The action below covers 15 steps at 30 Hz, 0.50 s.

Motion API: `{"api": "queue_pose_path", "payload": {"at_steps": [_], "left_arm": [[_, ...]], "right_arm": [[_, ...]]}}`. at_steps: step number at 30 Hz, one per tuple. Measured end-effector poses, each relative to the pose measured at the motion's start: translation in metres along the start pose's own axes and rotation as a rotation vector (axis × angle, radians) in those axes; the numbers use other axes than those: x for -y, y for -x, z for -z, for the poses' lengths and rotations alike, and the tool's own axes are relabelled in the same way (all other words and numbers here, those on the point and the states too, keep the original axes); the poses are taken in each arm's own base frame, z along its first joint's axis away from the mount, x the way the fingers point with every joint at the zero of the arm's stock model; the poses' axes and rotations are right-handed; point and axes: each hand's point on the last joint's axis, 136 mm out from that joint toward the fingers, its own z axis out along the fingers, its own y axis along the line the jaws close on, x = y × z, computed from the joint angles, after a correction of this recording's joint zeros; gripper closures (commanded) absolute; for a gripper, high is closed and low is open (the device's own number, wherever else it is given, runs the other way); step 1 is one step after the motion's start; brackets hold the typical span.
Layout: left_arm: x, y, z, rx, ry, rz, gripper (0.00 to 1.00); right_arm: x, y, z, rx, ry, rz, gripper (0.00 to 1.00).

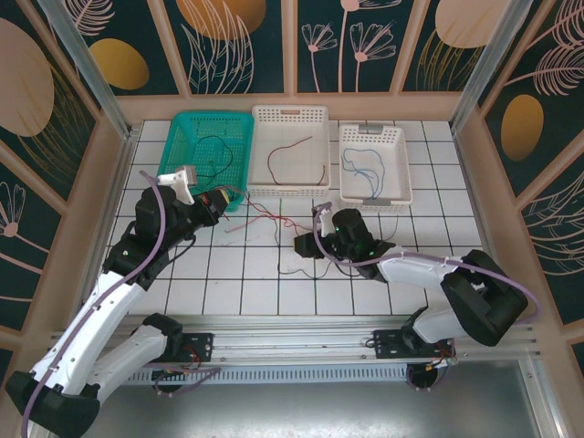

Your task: Untangle the cables

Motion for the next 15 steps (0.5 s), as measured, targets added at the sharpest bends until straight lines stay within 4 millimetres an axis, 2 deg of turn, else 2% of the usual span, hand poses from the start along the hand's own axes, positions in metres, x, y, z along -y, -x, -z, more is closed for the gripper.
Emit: {"api": "queue_pose_path", "payload": {"at_steps": [4,9,12,15], "left_arm": [[0.0,0.0,0.0,0.0,0.0,0.0,1.0],[-0.001,0.0,0.0,0.003,0.004,0.0,1.0],[-0.002,0.003,0.002,0.015,0.019,-0.002,1.0],[0.0,0.009,0.007,0.034,0.027,-0.012,1.0]], "right_arm": [[-0.013,-0.009,-0.003,-0.015,0.014,0.047,0.53],[-0.007,-0.004,0.006,0.029,-0.028,0.053,0.53],[0.002,0.01,0.021,0.092,-0.072,0.032,0.52],[0.024,0.028,0.037,0.152,-0.152,-0.03,0.52]]}}
